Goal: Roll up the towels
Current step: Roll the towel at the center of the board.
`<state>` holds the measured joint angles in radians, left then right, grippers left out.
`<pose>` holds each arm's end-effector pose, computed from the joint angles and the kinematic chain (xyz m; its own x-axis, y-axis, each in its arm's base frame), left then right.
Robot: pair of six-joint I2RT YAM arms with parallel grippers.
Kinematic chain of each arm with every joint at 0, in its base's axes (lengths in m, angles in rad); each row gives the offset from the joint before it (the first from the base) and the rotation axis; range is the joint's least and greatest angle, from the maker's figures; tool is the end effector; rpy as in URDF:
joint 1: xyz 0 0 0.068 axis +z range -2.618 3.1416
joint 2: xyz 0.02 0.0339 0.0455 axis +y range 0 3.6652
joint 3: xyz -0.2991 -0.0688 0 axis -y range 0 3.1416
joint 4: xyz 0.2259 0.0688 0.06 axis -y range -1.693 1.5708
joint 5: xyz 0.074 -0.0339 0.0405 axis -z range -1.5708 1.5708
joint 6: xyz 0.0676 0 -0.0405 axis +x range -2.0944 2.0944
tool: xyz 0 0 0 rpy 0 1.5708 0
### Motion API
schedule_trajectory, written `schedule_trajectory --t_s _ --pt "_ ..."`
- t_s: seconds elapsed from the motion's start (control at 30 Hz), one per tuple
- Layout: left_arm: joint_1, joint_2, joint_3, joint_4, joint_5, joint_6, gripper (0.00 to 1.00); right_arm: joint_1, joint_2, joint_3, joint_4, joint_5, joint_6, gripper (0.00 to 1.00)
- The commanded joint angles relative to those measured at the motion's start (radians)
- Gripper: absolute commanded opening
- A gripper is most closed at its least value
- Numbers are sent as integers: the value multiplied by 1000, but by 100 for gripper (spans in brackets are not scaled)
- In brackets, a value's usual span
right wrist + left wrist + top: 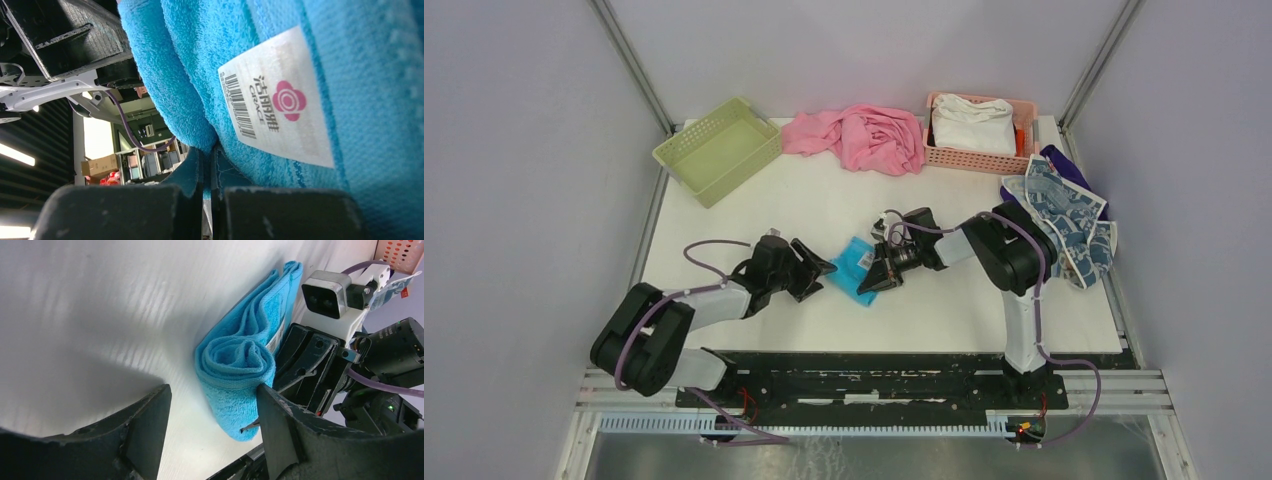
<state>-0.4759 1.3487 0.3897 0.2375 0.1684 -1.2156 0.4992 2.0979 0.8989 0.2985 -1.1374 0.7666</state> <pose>0.2069 -0.1194 0.1619 -0.7325 -0.6623 -0.1573 -0.3545 0.5684 -0.7424 0.2973 0.2320 0.1031 -0.9784 -0.2017 0.0459 -0.0241 0.3314 0.9432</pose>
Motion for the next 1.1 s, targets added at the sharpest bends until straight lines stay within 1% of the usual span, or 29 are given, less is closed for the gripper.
schedule_trajectory --t_s 0.0,0.1,0.2,0.23,0.33,0.4,0.47,0.6,0.67,0.73,0.87,0.97,1.07 --pt "-21 81 50 74 4 -31 69 -3 61 -27 -95 158 -56 1" --pt "-26 125 54 68 -15 -36 64 -3 36 -22 -131 179 -89 2" --pt "-32 166 79 21 -32 -28 59 -2 -13 -13 -203 206 -153 7" --pt "-34 181 93 -15 -37 -21 57 -2 -36 -11 -231 220 -178 10" --pt "-44 219 120 -77 -51 -14 52 3 -125 -8 -316 291 -252 22" --pt "-50 240 138 -125 -69 -12 51 10 -207 -3 -385 349 -306 29" --pt "-53 259 150 -155 -76 -10 50 23 -281 8 -463 430 -360 34" --pt "-56 284 171 -194 -88 -3 50 70 -434 36 -605 664 -467 45" --pt "-59 296 189 -215 -93 5 50 118 -499 55 -668 794 -526 54" --pt "-65 304 210 -233 -98 15 50 188 -554 72 -699 943 -578 59" --pt "-73 308 232 -264 -117 24 50 340 -606 90 -680 1175 -668 65" --pt "-77 305 242 -285 -128 32 50 412 -600 104 -639 1260 -721 67" --pt "-80 305 252 -298 -136 38 50 465 -561 123 -604 1328 -769 68"
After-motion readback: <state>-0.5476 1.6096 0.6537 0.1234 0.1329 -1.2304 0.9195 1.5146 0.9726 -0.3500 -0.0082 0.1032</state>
